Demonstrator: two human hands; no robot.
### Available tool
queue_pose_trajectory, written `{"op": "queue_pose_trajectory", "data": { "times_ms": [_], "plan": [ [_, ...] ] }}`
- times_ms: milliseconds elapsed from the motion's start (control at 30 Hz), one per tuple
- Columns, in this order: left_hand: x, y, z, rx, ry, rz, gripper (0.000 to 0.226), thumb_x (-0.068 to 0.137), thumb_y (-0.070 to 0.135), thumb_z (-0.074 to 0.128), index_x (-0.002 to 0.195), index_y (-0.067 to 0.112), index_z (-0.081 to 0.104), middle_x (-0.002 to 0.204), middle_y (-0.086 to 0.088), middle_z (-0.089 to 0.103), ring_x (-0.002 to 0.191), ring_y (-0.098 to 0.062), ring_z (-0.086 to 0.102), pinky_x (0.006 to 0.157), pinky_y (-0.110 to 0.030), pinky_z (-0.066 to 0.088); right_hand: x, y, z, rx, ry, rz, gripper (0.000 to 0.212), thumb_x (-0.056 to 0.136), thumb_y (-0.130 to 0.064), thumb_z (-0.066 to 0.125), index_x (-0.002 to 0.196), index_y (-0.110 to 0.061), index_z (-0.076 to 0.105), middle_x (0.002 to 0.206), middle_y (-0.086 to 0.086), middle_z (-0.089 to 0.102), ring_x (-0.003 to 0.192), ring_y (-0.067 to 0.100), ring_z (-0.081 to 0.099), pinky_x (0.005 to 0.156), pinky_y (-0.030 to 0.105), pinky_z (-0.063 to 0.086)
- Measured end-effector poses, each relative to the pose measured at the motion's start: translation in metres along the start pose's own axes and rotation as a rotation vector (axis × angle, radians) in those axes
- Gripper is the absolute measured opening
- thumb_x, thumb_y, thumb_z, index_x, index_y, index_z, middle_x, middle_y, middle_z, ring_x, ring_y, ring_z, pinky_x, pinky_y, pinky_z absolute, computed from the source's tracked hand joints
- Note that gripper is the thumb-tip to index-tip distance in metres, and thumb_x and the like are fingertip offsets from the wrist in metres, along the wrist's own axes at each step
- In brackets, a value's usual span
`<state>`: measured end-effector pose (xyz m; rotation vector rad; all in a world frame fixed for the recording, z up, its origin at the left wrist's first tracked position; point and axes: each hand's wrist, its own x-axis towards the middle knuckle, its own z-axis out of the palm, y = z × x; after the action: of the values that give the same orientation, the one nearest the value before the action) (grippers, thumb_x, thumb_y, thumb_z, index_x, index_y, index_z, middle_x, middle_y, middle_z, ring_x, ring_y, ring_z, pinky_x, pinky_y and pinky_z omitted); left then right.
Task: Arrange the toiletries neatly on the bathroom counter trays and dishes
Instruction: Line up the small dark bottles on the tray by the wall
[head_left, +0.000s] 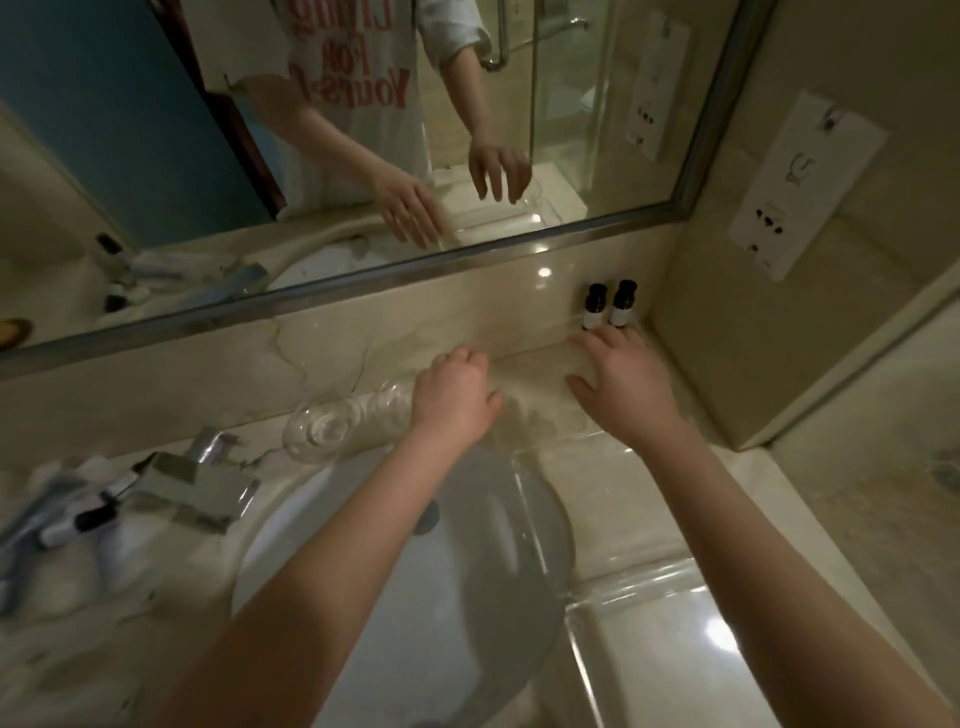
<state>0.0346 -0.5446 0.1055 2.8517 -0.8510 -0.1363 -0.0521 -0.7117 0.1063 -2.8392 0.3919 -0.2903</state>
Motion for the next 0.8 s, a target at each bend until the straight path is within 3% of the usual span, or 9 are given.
{"op": "queue_pose_trajectory", "data": {
  "times_ms": [333, 533, 633, 800],
  "plan": [
    [-0.128, -0.103, -0.012, -0.034, 0.011, -0.172, 0.047, 0.088, 0.037, 0.052, 0.128, 0.012, 0.049, 0.133, -0.009, 0.049, 0.122, -0.030, 0.045, 0.096, -0.039, 0.041, -0.068, -0.130, 0.037, 0.038, -0.130, -0.182, 0.044, 0.079, -0.025, 0.065, 0.121, -0.014, 0.059, 0.116, 0.010, 0.063, 0.101, 0.036, 0.057, 0.078, 0.041, 0.049],
    [-0.195, -0.180, -0.003, -0.038, -0.039, -0.334, 0.043, 0.088, 0.039, 0.052, 0.121, 0.012, 0.054, 0.127, -0.009, 0.052, 0.118, -0.030, 0.048, 0.091, -0.039, 0.043, -0.096, -0.214, 0.070, 0.037, -0.257, -0.269, 0.047, 0.088, -0.031, 0.055, 0.132, -0.020, 0.048, 0.134, 0.003, 0.053, 0.119, 0.029, 0.047, 0.094, 0.038, 0.043],
    [-0.223, -0.219, 0.001, -0.034, -0.073, -0.405, 0.040, 0.088, 0.039, 0.052, 0.115, 0.010, 0.055, 0.122, -0.010, 0.054, 0.112, -0.031, 0.050, 0.088, -0.039, 0.044, -0.103, -0.256, 0.088, 0.011, -0.323, -0.348, 0.047, 0.089, -0.032, 0.052, 0.134, -0.021, 0.045, 0.136, 0.003, 0.050, 0.120, 0.028, 0.046, 0.094, 0.038, 0.043],
    [-0.257, -0.288, -0.002, -0.060, -0.095, -0.539, 0.045, 0.089, 0.039, 0.053, 0.123, 0.009, 0.052, 0.127, -0.010, 0.052, 0.117, -0.030, 0.049, 0.093, -0.041, 0.045, -0.098, -0.326, 0.114, -0.010, -0.409, -0.469, 0.046, 0.090, -0.031, 0.051, 0.134, -0.022, 0.044, 0.134, 0.003, 0.050, 0.119, 0.027, 0.046, 0.091, 0.039, 0.043]
  ]
}}
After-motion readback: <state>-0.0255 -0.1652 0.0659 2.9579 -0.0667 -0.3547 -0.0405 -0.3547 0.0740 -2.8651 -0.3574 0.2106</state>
